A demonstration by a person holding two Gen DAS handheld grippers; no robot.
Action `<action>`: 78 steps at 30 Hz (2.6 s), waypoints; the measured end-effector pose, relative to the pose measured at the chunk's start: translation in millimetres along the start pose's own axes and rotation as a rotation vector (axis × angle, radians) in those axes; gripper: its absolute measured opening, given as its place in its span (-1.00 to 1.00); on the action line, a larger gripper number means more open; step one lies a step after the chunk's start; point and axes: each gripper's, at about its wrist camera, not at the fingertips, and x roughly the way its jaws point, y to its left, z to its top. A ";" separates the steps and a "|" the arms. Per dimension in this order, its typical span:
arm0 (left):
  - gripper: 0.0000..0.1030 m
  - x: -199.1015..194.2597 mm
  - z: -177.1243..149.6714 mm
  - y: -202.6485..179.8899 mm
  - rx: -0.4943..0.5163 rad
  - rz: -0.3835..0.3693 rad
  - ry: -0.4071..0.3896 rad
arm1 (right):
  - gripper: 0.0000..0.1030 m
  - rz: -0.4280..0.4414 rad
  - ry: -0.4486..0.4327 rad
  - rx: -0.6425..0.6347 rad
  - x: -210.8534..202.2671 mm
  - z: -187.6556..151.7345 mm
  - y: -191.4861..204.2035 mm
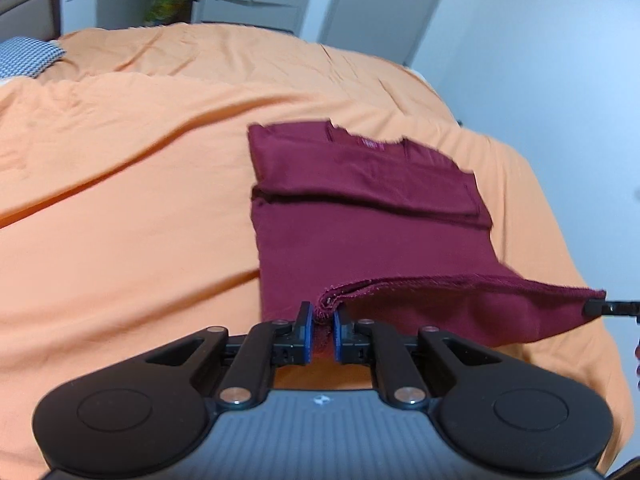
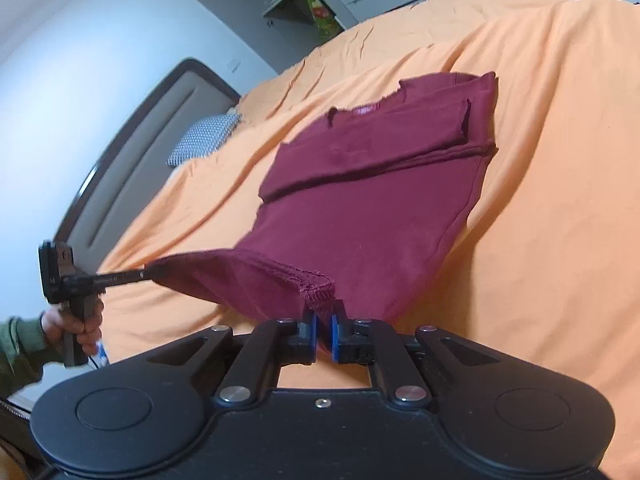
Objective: Fold small clothes
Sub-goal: 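Lift the hem with both tools and fold it over onto the collar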
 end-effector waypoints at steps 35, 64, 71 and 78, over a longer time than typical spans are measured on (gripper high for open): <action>-0.80 64.1 150.8 29.6 0.069 -0.197 -0.091 | -0.87 -0.275 -0.220 -0.033 14.2 136.3 72.0; -0.80 150.6 236.1 -4.1 0.112 -0.087 -0.108 | -0.87 -0.244 -0.231 -0.111 61.9 229.6 -13.1; -0.80 187.0 245.2 -1.3 0.116 -0.084 -0.094 | -0.87 -0.246 -0.220 -0.188 84.7 248.8 -24.3; -0.80 227.7 257.6 24.3 0.079 -0.040 -0.071 | -0.87 -0.278 -0.192 -0.178 128.7 277.4 -52.5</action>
